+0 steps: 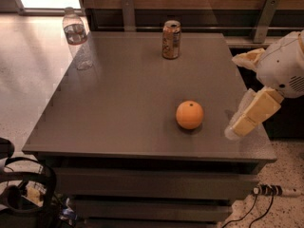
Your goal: Move orange near water bottle
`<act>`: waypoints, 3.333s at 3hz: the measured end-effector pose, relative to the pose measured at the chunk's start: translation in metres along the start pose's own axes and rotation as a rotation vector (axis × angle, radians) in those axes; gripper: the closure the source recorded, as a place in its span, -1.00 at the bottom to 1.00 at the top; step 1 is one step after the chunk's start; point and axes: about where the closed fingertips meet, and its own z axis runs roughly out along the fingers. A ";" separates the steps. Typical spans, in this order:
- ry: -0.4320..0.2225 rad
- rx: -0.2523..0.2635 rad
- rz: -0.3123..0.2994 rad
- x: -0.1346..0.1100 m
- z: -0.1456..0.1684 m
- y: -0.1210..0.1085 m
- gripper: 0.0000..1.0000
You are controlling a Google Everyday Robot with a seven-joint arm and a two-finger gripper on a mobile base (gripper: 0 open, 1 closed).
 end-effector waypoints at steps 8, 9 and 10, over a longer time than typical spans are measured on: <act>-0.380 -0.130 0.081 -0.010 0.138 0.004 0.26; -0.380 -0.133 0.078 -0.012 0.138 0.005 0.73; -0.380 -0.135 0.074 -0.014 0.139 0.004 1.00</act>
Offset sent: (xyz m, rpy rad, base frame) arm 0.0427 0.0345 -0.0653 0.3527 -0.0047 0.0585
